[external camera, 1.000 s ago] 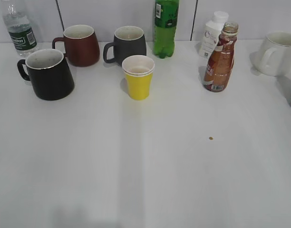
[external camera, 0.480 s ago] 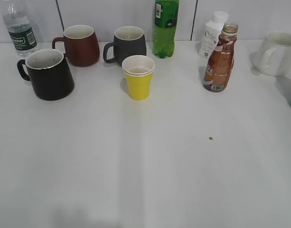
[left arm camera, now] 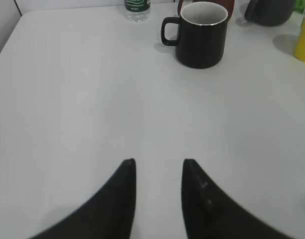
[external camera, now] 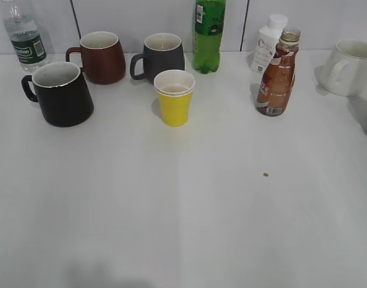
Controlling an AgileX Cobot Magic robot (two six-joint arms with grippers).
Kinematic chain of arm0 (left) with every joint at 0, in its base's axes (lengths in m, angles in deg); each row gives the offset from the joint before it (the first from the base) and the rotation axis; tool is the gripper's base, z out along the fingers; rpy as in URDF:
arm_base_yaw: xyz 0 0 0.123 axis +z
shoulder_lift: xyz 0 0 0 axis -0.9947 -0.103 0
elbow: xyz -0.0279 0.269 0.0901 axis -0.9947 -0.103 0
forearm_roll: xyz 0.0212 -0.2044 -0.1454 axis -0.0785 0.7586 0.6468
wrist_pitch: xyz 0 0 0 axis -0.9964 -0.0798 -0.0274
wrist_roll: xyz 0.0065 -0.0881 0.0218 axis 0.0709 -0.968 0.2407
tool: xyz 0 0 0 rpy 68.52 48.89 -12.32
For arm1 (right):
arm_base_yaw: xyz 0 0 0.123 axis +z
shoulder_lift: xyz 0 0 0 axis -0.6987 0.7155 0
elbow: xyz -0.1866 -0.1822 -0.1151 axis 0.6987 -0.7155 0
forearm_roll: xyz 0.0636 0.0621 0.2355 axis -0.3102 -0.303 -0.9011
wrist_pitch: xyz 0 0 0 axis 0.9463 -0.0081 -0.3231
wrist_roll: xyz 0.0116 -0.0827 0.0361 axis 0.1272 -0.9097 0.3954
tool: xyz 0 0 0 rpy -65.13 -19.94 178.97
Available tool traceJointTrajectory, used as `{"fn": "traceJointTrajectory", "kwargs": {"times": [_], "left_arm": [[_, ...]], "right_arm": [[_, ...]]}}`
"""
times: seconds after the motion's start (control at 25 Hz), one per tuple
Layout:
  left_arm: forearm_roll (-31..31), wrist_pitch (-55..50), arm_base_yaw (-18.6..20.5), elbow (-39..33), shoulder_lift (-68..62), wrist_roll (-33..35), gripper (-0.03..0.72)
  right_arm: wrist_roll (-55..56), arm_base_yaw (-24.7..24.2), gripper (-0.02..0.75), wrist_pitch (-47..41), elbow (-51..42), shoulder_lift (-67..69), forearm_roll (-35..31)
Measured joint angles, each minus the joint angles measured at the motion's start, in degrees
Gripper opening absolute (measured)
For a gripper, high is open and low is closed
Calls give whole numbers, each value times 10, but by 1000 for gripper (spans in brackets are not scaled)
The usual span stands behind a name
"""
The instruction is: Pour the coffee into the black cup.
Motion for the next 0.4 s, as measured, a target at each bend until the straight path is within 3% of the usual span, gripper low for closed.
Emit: {"fn": "traceJointTrajectory", "kwargs": {"times": [0.4], "left_arm": [[-1,0,1,0,0,0,239]], "right_arm": [[0,0,589,0,0,0,0]]}}
